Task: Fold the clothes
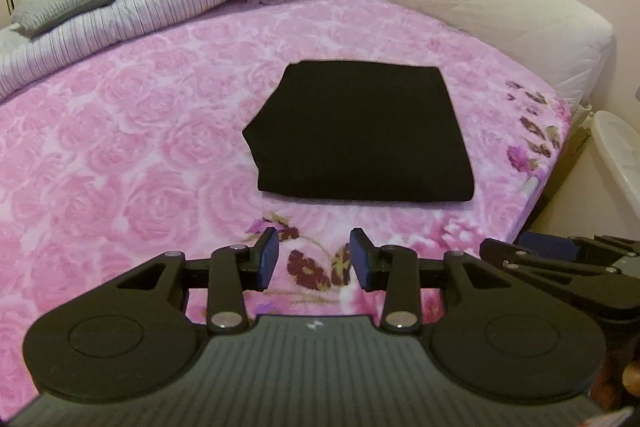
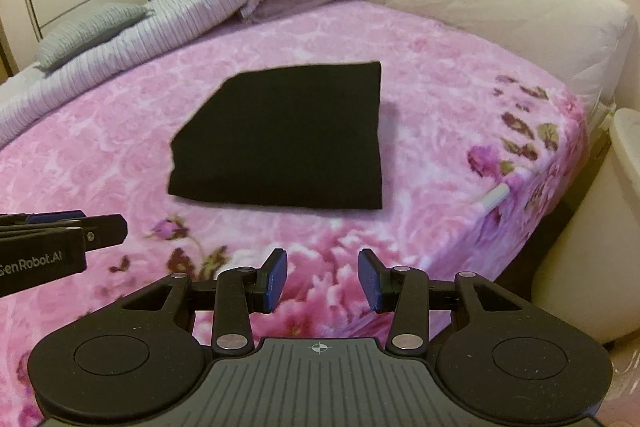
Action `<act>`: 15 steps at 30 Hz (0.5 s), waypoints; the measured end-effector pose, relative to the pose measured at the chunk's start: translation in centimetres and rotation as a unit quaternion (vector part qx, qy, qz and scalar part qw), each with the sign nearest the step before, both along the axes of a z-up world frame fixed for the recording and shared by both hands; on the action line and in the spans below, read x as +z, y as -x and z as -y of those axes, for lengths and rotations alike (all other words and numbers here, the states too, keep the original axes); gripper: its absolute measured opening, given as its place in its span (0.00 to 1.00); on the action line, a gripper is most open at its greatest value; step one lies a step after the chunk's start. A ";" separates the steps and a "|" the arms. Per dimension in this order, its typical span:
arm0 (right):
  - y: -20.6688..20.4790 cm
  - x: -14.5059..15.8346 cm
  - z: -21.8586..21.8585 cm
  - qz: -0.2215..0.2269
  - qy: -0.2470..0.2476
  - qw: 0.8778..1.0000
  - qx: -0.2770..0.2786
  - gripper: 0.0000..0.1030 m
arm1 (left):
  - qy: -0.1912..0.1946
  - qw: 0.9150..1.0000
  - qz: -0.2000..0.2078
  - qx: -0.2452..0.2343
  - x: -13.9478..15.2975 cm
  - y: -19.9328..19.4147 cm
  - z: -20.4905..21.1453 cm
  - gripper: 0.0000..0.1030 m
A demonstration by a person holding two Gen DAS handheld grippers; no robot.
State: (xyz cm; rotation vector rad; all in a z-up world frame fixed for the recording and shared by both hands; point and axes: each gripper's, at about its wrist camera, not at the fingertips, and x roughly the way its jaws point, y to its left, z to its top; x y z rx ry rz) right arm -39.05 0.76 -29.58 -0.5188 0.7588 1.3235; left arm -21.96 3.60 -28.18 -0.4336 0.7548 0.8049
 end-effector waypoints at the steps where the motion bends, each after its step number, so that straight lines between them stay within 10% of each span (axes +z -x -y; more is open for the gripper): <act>1: -0.3 -0.4 -0.4 -0.001 0.005 1.000 -0.002 0.42 | 0.004 1.000 -0.003 0.002 -0.4 -0.4 -0.4 0.33; 15: -5.3 -5.2 -5.0 -0.039 0.038 0.999 0.004 0.42 | 0.080 0.996 -0.005 0.026 -5.7 -3.0 -4.9 0.33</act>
